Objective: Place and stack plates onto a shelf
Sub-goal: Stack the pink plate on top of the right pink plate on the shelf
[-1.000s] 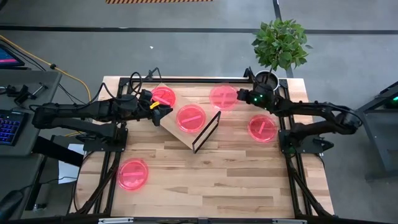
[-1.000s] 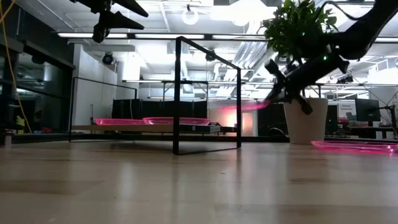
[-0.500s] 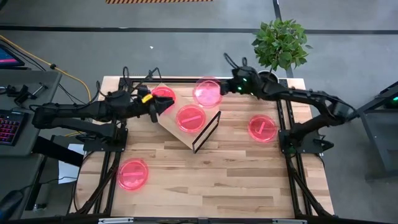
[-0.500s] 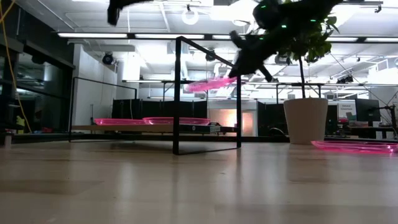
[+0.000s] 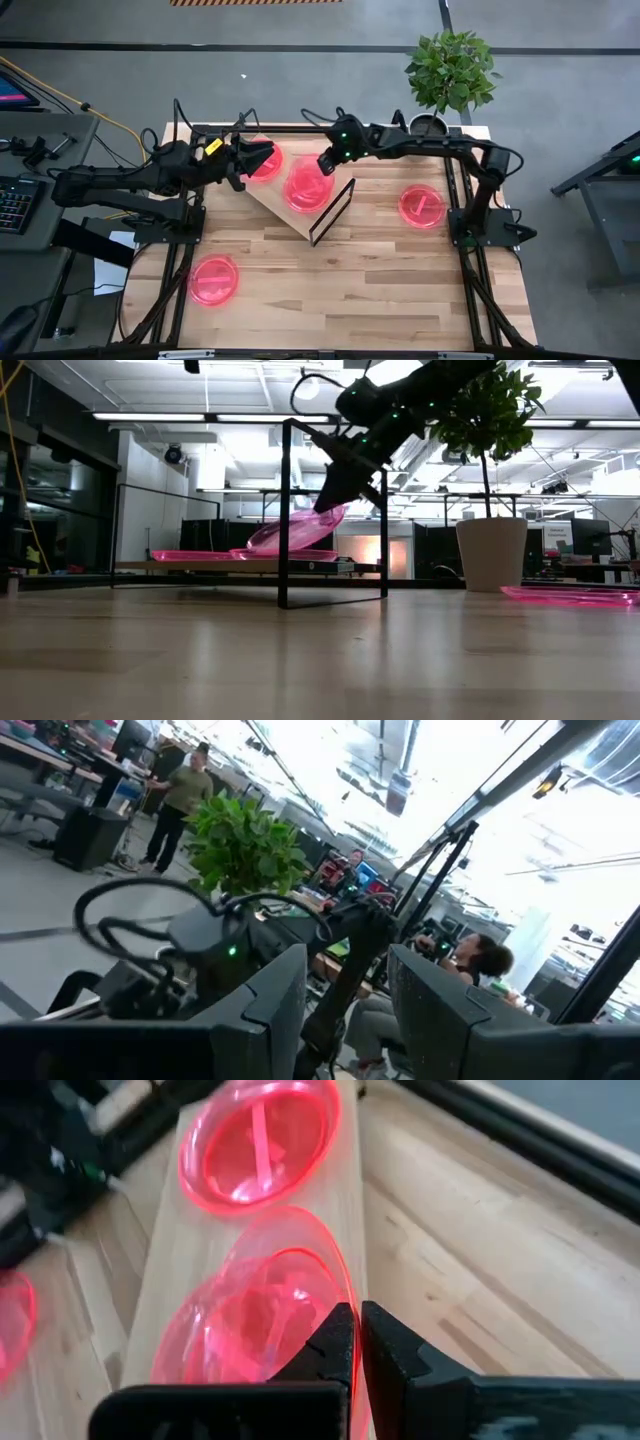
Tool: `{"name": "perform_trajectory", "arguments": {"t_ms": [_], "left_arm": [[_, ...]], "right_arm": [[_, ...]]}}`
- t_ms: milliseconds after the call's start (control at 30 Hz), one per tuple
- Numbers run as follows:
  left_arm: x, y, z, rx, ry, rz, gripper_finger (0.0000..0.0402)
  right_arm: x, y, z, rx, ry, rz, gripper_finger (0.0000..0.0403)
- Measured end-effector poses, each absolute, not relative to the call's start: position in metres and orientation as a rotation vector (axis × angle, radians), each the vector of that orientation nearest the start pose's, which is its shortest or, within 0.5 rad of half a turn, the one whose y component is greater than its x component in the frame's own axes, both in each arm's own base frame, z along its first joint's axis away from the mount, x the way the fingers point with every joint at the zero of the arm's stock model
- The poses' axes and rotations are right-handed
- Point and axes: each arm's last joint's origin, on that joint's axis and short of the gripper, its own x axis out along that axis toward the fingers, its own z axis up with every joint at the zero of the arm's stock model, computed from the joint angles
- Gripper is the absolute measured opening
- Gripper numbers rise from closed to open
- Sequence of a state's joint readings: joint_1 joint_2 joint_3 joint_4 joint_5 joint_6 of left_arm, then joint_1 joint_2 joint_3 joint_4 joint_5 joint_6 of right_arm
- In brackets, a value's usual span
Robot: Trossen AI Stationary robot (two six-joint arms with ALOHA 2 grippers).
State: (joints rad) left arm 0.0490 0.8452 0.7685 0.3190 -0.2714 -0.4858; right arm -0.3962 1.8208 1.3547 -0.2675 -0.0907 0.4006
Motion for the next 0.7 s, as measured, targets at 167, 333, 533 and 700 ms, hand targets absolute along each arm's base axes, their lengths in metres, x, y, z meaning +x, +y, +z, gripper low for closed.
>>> {"name": "perform_trajectory", "arguments": {"t_ms": [167, 333, 533, 700], "left_arm": [[0.186, 0.017, 0.365, -0.506, -0.315, 0.254, 0.0131], [0.186, 0.017, 0.365, -0.506, -0.315, 0.254, 0.0131], [0.186, 0.017, 0.365, -0.506, -0.314, 0.254, 0.0131], [0.186, 0.017, 0.365, -0.506, -0.314, 0.254, 0.0131]], "right_arm": [[0.377, -0.148, 0.234, 0.539, 0.671, -0.415, 0.0000], [0.378, -0.145, 0.234, 0.533, 0.671, -0.413, 0.0001], [0.381, -0.137, 0.235, 0.541, 0.673, -0.380, 0.0047], [0.383, -0.133, 0.235, 0.585, 0.665, -0.374, 0.0135]]}}
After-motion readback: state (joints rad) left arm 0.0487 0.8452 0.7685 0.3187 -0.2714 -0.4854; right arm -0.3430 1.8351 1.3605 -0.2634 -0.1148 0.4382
